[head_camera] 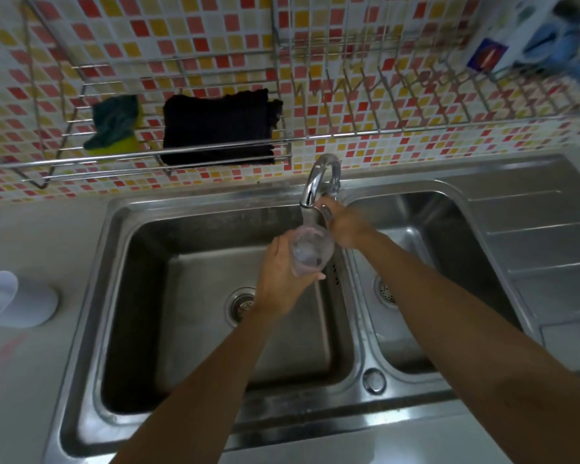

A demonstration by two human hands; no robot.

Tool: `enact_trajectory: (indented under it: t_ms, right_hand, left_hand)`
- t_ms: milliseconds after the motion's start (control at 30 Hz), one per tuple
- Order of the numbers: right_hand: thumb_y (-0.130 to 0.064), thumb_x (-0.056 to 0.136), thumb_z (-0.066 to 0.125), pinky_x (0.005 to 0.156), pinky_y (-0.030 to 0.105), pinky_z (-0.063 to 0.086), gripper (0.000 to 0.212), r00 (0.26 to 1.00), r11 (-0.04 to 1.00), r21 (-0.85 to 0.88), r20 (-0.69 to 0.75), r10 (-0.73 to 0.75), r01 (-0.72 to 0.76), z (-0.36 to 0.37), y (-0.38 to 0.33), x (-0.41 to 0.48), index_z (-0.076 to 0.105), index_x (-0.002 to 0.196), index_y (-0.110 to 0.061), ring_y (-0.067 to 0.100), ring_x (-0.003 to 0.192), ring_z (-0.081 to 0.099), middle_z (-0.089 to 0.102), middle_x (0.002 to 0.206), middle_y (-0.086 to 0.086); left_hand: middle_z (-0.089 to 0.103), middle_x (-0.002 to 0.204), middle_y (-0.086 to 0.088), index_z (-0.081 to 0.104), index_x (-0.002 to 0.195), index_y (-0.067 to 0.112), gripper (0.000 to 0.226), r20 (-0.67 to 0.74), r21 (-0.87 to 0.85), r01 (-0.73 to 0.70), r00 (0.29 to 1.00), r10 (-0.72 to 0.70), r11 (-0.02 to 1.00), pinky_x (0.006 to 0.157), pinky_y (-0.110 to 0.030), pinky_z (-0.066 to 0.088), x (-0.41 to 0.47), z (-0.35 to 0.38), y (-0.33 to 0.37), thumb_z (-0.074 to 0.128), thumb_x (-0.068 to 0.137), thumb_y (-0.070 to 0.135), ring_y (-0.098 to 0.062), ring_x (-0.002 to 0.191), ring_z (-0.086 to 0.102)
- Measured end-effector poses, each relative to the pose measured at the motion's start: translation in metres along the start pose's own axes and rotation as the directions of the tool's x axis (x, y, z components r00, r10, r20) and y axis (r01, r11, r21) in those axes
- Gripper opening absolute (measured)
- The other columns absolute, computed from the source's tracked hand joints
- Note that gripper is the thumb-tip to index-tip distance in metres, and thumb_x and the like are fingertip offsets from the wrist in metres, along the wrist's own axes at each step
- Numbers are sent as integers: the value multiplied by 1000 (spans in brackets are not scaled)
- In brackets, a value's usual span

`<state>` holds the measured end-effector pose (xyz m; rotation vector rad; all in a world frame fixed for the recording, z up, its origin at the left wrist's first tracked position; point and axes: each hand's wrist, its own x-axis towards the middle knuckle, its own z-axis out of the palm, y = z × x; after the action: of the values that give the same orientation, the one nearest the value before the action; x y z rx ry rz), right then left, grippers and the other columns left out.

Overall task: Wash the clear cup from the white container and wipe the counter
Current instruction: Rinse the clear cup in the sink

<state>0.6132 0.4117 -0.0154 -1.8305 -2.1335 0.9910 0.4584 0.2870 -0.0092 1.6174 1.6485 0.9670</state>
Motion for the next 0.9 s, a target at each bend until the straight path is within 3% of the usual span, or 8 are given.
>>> enact_trajectory:
  t_ms: [100,200,267,333,433,567,767,900]
  right_hand:
    - [-15,98,44,56,23,40,36,999,1000,5,-34,1,0,1,1,-1,45,127,-36,22,76,56,59,106,13]
    - [-14,97,47,60,26,47,35,1000,999,37,-25,-13,14,1,2,0,47,124,-36,23,81,59,60,109,11]
    - [-11,95,48,79,34,52,36,999,998,54,-25,-19,21,1,1,-1,49,125,-32,27,94,60,61,115,12]
    - [-11,95,48,88,39,49,32,999,998,60,-40,-17,19,0,0,-3,52,124,-24,29,100,59,61,115,13]
    - [-28,93,56,76,35,51,12,988,989,147,-157,-5,29,4,-4,-4,57,104,-22,25,87,62,66,99,8]
    - [-33,95,54,69,27,40,20,921,933,359,-367,134,7,7,-2,-6,61,92,-14,21,85,60,64,89,1]
    - [-21,99,46,70,24,35,21,910,929,368,-393,131,25,1,3,-9,61,102,-7,24,89,60,67,101,11]
    - [-19,99,44,66,22,30,22,909,924,381,-393,140,22,0,0,-10,60,104,-5,20,85,55,67,103,13]
  left_hand:
    - [48,123,18,45,127,37,84,-87,-70,43,995,-50,997,96,-33,49,4,0,-4,89,56,26,-7,117,48]
    - [49,123,13,45,131,28,88,-62,-61,57,996,-61,997,95,-34,49,10,3,0,90,54,28,-10,115,48]
    - [52,121,7,48,130,20,89,-10,-46,32,999,-33,998,92,-37,50,9,9,1,91,52,29,-11,111,50]
    - [52,121,10,49,128,23,88,-11,-66,44,999,-45,997,91,-37,52,5,13,0,92,51,32,-9,111,52]
    - [52,123,14,50,128,29,87,-81,-118,54,995,-64,992,90,-35,53,3,11,-7,91,52,31,-9,114,53]
    - [52,121,6,47,127,20,90,-67,-80,60,996,-66,995,91,-35,52,-2,4,-7,93,50,27,-11,110,53]
    - [49,118,13,46,125,28,86,-12,-15,-7,1000,7,1000,91,-31,50,-1,2,-10,91,53,30,-8,110,49]
    - [48,116,14,46,125,26,85,-63,-64,15,998,-19,998,93,-34,50,3,5,-7,91,52,27,-10,111,50]
